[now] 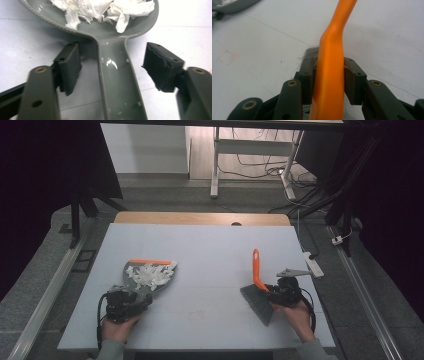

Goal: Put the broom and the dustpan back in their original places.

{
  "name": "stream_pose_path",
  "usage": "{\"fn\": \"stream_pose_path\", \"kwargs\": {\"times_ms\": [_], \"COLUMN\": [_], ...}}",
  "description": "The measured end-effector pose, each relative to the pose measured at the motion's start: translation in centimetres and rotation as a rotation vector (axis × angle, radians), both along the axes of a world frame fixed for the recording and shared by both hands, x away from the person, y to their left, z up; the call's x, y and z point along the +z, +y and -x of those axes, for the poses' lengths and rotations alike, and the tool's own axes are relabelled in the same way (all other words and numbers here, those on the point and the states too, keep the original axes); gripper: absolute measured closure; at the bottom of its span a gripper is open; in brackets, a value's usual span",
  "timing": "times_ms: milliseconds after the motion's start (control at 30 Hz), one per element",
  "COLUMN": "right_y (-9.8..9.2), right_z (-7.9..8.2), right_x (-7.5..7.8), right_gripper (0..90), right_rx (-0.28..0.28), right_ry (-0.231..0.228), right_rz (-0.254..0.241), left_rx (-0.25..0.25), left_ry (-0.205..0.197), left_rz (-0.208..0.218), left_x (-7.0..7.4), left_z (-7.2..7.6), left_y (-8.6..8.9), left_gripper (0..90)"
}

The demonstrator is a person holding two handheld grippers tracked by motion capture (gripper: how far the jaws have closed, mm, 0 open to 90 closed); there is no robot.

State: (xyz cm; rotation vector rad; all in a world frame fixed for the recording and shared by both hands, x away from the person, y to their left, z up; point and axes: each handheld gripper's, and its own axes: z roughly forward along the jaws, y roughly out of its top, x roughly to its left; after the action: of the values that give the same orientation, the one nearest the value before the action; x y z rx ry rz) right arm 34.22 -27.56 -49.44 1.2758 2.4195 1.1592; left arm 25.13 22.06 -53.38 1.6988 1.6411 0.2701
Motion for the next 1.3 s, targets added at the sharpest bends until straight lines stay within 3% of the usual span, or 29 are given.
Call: {"fn": "stream_pose_path", "kwargs": {"times_ms": [133,400,500,600,633,800,967,1167,1300], "right_y": [-0.1,0.0,0.0,0.0,-0.1,0.0,0.1,-0.1,-0.2], "right_z": [-0.2,-0.4,-0.5,-0.5,-0.5,-0.3,0.4,1.2,1.8], "right_x": [-0.3,-0.5,-0.6,-0.7,-0.6,-0.3,0.4,0.8,0.9], "right_gripper": [59.2,55.9,52.8,53.4,53.3,51.5,51.5,51.3,51.0], "right_rx": [-0.015,-0.034,-0.054,-0.076,-0.079,-0.074,-0.051,-0.013,0.029], "right_ry": [0.007,0.017,0.017,-0.017,-0.013,-0.034,-0.09,-0.143,-0.17], "right_rz": [0.022,0.04,0.083,0.129,0.108,0.103,0.086,0.067,0.061], "left_rx": [-0.026,-0.05,-0.054,-0.052,-0.053,-0.056,-0.085,-0.159,-0.244], "left_ry": [-0.026,-0.037,-0.041,-0.045,-0.046,-0.062,-0.101,-0.148,-0.158], "left_rz": [-0.019,-0.035,-0.029,-0.03,-0.029,-0.043,-0.053,-0.077,-0.079], "left_x": [0.3,0.4,0.4,0.5,0.5,0.8,1.4,2.5,3.1], "left_z": [0.2,0.2,0.2,0.2,0.2,0.3,0.8,1.3,1.1], "left_y": [0.2,0.2,0.3,0.4,0.4,0.5,0.7,0.5,0.2], "left_gripper": [25.4,21.6,21.6,21.6,21.6,21.5,23.2,25.4,25.8]}}
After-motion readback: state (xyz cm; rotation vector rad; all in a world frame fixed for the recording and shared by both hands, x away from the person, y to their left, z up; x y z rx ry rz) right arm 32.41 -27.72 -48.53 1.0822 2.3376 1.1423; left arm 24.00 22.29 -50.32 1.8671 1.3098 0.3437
